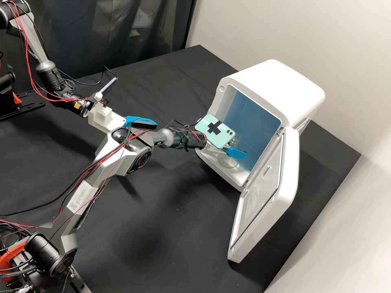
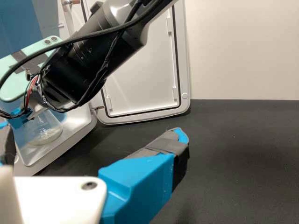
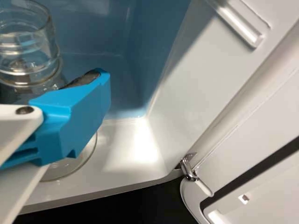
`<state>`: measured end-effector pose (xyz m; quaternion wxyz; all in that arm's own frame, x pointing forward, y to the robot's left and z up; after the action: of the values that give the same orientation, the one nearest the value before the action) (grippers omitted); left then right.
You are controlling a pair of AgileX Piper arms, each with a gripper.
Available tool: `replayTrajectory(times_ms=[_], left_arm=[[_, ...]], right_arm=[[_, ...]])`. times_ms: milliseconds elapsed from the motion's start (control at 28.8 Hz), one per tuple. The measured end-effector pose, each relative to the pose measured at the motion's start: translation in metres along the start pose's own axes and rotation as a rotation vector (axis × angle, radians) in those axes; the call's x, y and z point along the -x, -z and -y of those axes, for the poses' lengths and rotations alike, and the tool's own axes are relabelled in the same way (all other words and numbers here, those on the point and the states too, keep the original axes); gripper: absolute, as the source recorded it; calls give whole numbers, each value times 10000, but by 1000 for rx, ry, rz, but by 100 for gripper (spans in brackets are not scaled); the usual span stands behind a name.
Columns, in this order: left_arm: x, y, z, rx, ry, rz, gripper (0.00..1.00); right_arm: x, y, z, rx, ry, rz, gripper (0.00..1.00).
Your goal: Take the flask out of the incubator
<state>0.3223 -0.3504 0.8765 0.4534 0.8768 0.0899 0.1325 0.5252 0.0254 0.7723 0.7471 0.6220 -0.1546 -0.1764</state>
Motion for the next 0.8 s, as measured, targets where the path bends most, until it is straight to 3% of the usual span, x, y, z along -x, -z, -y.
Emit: replayTrajectory(times_ms=[104, 312, 624, 728, 798], left_arm=[[4, 1, 5, 1, 2, -1, 100], [4, 18, 2, 5, 0, -10, 100], [6, 59, -4, 3, -2, -23, 100], [6, 78, -7, 1, -3, -29, 100], [7, 82, -8, 2, -3, -30, 100]], right_arm=[[0, -3, 5, -10, 0, -1, 0], [49, -35, 25, 15, -4, -24, 0], [237, -126, 32, -23, 20, -47, 0], [326, -167, 40, -16, 31, -63, 0], [375, -188, 35, -29, 31, -70, 0]])
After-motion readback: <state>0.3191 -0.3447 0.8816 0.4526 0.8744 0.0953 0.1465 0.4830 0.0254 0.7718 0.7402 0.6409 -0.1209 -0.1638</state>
